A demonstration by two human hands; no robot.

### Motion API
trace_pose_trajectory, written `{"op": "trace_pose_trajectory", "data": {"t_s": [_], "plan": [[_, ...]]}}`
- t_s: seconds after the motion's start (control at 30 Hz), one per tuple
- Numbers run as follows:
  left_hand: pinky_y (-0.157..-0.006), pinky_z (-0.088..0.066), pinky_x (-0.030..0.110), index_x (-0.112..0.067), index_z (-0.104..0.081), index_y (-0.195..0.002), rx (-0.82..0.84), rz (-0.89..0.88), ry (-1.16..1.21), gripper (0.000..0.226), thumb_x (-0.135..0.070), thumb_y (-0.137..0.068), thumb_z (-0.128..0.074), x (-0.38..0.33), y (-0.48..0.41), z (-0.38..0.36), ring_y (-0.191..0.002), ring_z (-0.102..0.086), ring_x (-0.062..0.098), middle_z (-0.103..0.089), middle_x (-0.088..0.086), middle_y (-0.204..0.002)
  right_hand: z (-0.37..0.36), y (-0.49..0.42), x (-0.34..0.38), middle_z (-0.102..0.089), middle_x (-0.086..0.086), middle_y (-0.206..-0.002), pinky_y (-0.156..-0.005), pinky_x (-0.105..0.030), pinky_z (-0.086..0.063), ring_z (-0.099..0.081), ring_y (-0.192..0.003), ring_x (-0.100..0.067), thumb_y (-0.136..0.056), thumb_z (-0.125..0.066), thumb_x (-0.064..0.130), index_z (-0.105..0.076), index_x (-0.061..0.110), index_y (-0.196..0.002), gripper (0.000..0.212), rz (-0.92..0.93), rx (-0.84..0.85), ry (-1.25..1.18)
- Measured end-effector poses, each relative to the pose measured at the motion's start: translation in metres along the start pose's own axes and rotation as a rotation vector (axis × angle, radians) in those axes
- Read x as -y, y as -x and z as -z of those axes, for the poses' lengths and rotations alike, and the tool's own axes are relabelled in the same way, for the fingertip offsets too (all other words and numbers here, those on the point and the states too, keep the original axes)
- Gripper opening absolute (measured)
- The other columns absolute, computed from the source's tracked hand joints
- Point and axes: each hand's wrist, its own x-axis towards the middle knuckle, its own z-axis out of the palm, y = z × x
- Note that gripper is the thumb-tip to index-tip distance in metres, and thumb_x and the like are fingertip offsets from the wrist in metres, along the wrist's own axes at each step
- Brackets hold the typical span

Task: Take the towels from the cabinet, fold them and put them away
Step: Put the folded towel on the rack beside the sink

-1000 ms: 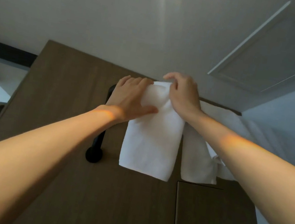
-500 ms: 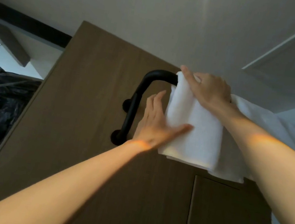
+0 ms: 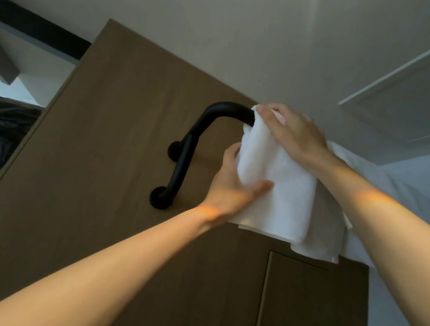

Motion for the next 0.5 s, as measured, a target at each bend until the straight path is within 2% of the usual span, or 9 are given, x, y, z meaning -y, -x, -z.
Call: {"op": "trace_pose_trajectory", "data": {"t_s": [0.07,0.17,0.23,0.27,0.33,0.37,0.4,0.43,0.5], "plan": [[-0.091,-0.050,0.024,-0.027,-0.022,-0.143,-0.040,-0.060,0.017,0.083,-0.027,-0.081,-0.076,0.001,0.004,-0.004,-0.115,-0.050,0.004,-0.042,-0.016,-0.127,-0.004,0.013,0.002,-0.039,0.006,-0.149,-0.113,-0.055,-0.020,-0.031,-0.139,-0.026,-0.070,-0.031,0.085,-0.031,0.050,-0.140,0.078,0.034,0.034,0.058],[-0.083,-0.048,0.013,-0.030,-0.032,-0.139,-0.106,-0.065,0.064,0.068,-0.025,-0.084,-0.072,0.002,0.016,-0.007,-0.114,-0.048,0.001,-0.045,-0.015,-0.129,-0.008,0.028,0.005,-0.008,0.002,-0.162,-0.115,-0.062,-0.004,-0.003,-0.149,-0.024,-0.062,-0.040,0.079,-0.004,0.046,-0.150,0.101,0.042,0.097,0.045],[-0.084,-0.046,0.013,-0.032,-0.040,-0.135,-0.111,0.027,0.172,0.046,-0.026,-0.093,-0.059,0.002,0.023,-0.008,-0.114,-0.050,0.007,-0.047,-0.006,-0.133,-0.003,0.032,0.009,0.000,0.000,-0.163,-0.115,-0.061,-0.002,0.005,-0.150,-0.024,-0.061,-0.044,0.069,-0.002,0.038,-0.153,0.106,0.033,0.155,-0.028],[-0.090,-0.047,0.018,-0.034,-0.045,-0.131,-0.109,0.087,0.273,0.038,-0.030,-0.094,-0.051,-0.001,0.026,-0.008,-0.115,-0.051,0.010,-0.049,-0.004,-0.134,0.000,0.031,0.011,0.000,0.000,-0.163,-0.116,-0.059,-0.003,0.005,-0.150,-0.023,-0.062,-0.046,0.067,-0.003,0.035,-0.153,0.106,0.032,0.172,-0.057],[-0.103,-0.045,0.039,-0.037,-0.054,-0.122,-0.113,0.191,0.436,0.040,-0.046,-0.084,-0.043,-0.007,0.029,-0.009,-0.119,-0.052,0.019,-0.052,0.001,-0.135,0.005,0.032,0.017,-0.002,0.002,-0.163,-0.118,-0.056,-0.005,0.003,-0.150,-0.021,-0.078,-0.053,0.055,-0.007,0.030,-0.154,0.093,0.030,0.177,-0.073],[-0.103,-0.044,0.045,-0.038,-0.055,-0.121,-0.120,0.230,0.472,0.045,-0.055,-0.081,-0.044,-0.011,0.029,-0.009,-0.121,-0.053,0.022,-0.053,0.002,-0.135,0.006,0.033,0.019,-0.002,0.002,-0.163,-0.118,-0.055,-0.005,0.002,-0.150,-0.019,-0.087,-0.054,0.045,-0.008,0.030,-0.154,0.083,0.026,0.172,-0.085],[-0.100,-0.047,0.044,-0.037,-0.054,-0.123,-0.125,0.251,0.477,0.049,-0.060,-0.080,-0.048,-0.014,0.027,-0.010,-0.119,-0.054,0.022,-0.055,0.002,-0.133,0.008,0.034,0.020,-0.002,0.004,-0.163,-0.118,-0.053,-0.003,0.002,-0.150,-0.018,-0.092,-0.052,0.037,-0.010,0.031,-0.154,0.075,0.025,0.171,-0.107],[-0.092,-0.051,0.038,-0.036,-0.049,-0.127,-0.126,0.249,0.433,0.048,-0.057,-0.084,-0.053,-0.016,0.026,-0.010,-0.115,-0.057,0.022,-0.057,0.003,-0.128,0.010,0.037,0.021,-0.002,0.005,-0.163,-0.119,-0.053,-0.002,0.003,-0.150,-0.016,-0.095,-0.049,0.033,-0.012,0.032,-0.154,0.070,0.029,0.171,-0.131],[-0.069,-0.054,0.025,-0.035,-0.037,-0.134,-0.094,0.220,0.326,0.050,-0.033,-0.091,-0.062,-0.016,0.022,-0.008,-0.099,-0.063,0.022,-0.061,0.008,-0.120,0.012,0.046,0.020,-0.001,0.008,-0.163,-0.118,-0.054,0.001,0.003,-0.149,-0.014,-0.096,-0.046,0.030,-0.014,0.039,-0.153,0.067,0.041,0.161,-0.146]]}}
